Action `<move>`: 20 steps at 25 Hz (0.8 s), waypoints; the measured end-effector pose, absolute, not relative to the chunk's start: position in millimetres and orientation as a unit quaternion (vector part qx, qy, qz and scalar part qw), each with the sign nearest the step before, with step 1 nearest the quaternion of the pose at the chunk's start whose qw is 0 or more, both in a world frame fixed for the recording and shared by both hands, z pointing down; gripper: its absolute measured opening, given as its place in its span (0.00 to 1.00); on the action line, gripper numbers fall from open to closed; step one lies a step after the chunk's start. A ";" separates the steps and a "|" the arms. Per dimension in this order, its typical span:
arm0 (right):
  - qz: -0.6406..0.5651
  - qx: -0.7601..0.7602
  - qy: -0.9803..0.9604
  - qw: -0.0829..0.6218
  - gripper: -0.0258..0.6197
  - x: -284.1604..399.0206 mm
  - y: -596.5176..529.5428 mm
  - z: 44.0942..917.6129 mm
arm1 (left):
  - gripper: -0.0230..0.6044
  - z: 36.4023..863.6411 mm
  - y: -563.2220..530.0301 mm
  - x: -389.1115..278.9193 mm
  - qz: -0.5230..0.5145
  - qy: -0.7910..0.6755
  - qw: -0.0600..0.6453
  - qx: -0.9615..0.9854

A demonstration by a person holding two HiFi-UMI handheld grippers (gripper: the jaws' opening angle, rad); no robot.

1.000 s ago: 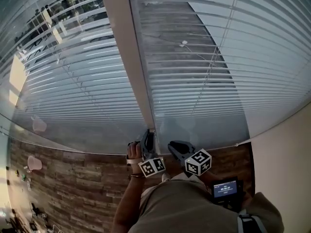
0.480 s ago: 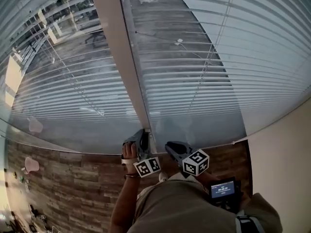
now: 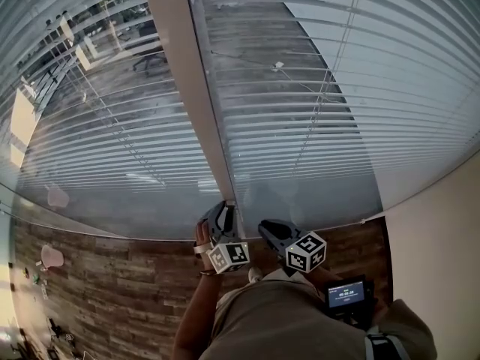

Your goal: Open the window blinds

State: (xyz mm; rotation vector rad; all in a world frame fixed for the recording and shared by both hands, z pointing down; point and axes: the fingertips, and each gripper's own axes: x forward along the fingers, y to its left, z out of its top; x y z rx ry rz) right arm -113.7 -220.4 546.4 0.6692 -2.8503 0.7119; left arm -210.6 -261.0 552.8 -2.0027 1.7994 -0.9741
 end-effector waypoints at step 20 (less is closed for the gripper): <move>0.247 0.252 -0.931 0.099 0.12 -83.2 -224.8 573.1 | 0.25 561.3 -273.3 -196.0 -0.124 0.632 -0.073 -0.762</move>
